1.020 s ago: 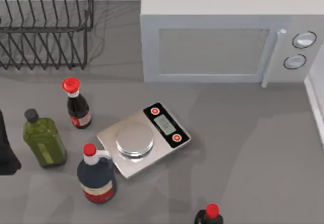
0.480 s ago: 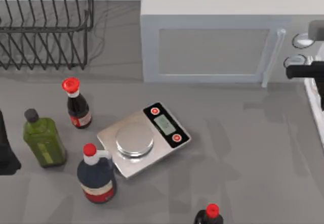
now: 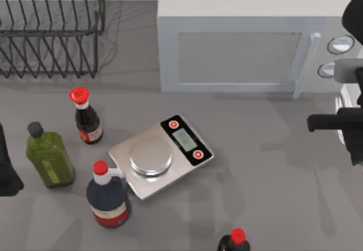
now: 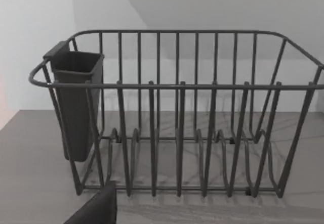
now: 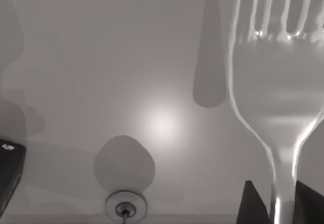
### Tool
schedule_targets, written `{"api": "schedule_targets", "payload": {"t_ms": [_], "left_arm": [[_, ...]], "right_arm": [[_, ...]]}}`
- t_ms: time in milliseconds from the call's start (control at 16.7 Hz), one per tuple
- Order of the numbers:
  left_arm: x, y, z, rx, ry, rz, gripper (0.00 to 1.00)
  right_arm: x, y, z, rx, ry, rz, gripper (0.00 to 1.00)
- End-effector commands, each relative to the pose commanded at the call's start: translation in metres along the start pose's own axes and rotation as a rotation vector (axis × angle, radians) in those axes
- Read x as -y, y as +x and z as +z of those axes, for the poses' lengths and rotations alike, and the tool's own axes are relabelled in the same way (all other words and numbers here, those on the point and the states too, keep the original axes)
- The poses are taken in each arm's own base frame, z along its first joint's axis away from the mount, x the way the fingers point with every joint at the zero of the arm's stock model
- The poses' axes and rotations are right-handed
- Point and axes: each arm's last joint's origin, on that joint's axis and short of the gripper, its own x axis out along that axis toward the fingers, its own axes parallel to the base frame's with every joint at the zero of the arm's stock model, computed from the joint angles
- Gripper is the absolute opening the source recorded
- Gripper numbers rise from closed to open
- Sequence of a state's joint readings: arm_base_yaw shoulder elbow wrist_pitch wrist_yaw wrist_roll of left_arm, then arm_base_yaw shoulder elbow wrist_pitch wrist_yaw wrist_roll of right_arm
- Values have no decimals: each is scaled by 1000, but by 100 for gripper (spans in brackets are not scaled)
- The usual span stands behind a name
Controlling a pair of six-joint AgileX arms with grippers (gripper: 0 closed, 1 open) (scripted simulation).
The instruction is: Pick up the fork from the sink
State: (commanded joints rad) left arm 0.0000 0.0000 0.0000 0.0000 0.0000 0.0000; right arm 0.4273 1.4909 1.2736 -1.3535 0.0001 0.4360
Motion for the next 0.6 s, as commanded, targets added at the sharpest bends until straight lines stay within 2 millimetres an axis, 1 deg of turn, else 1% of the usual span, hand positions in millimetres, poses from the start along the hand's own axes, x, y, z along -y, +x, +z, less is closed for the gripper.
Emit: {"api": "schedule_targets", "payload": {"t_ms": [120,240,360,600], "left_arm": [[0,0,0,0,0,0,100],[0,0,0,0,0,0,100],[0,0,0,0,0,0,100],[0,0,0,0,0,0,100]], "right_arm": [[0,1,2,0,4,2,0],[0,11,3,-4,4,0,0],[-1,30,5,-4,3,0,0],[-2,79,6,15,2,6,0]]}}
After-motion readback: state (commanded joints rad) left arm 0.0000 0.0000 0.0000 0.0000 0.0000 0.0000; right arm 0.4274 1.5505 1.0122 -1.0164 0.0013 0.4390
